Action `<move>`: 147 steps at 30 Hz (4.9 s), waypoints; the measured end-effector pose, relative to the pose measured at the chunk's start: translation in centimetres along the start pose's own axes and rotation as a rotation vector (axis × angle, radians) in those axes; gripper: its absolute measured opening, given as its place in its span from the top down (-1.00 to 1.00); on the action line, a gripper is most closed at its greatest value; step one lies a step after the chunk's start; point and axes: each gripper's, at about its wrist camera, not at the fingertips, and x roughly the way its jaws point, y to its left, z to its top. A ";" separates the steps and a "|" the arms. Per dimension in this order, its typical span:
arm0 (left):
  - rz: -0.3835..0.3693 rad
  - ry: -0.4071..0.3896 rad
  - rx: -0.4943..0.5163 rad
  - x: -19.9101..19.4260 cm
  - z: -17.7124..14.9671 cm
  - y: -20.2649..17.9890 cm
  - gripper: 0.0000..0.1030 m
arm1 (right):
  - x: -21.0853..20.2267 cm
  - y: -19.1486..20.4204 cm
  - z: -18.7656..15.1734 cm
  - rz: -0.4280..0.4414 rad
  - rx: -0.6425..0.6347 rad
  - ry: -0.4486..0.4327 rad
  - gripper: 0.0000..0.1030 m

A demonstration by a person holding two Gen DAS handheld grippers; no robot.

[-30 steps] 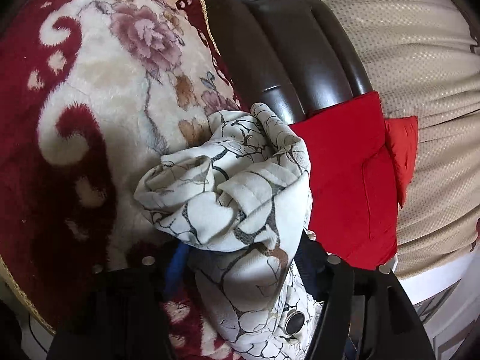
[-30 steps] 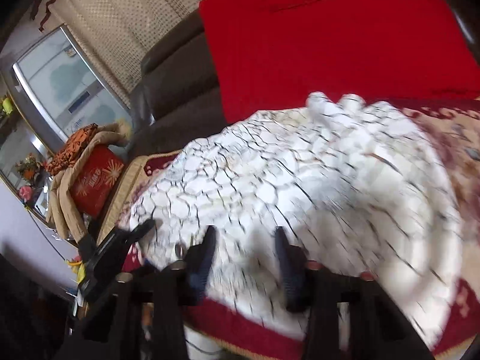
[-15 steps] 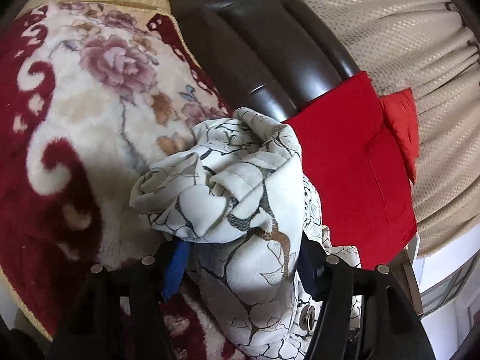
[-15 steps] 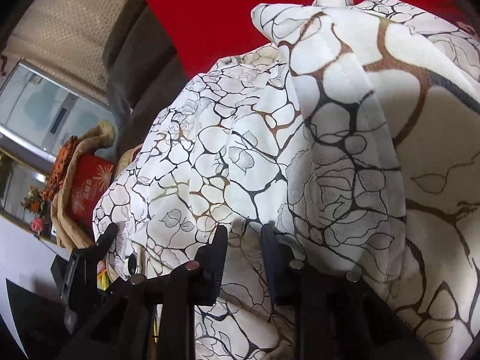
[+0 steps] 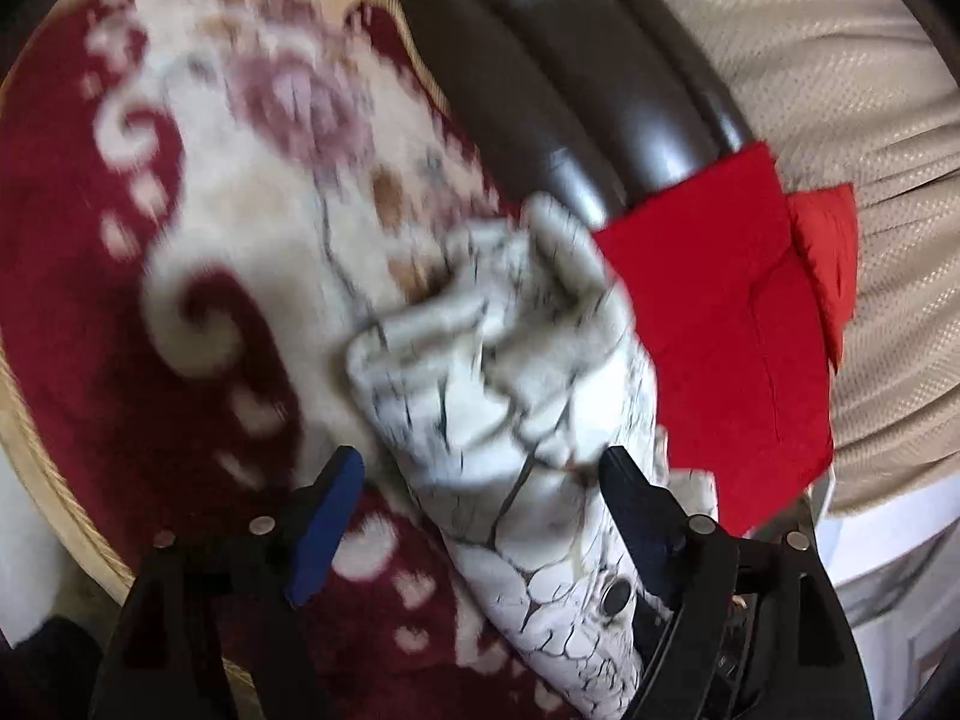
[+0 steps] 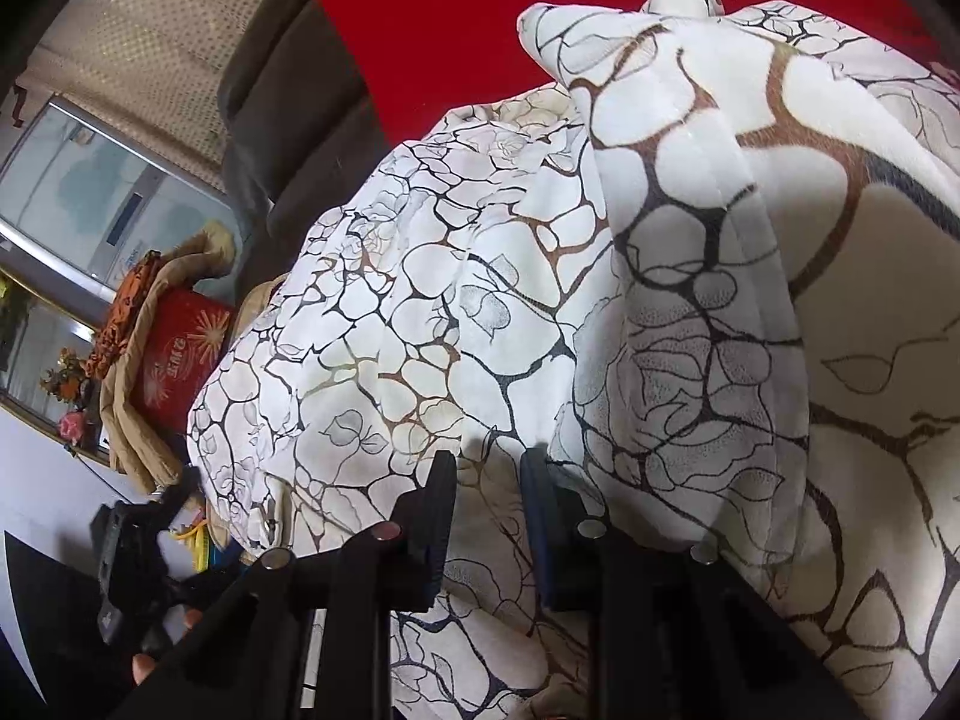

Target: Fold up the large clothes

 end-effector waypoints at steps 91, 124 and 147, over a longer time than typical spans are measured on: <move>-0.322 0.137 1.531 -4.9 -24.2 -20.1 -0.30 | -7.6 -12.4 8.9 -0.108 -0.019 -0.155 0.57; 0.029 0.167 1.039 4.3 -16.9 -14.7 -0.51 | -12.9 -6.9 -3.3 -0.174 -0.115 -0.157 0.62; 0.026 0.162 1.072 3.7 -16.1 -15.2 -0.51 | -4.8 -8.4 15.3 -0.137 0.096 -0.044 0.52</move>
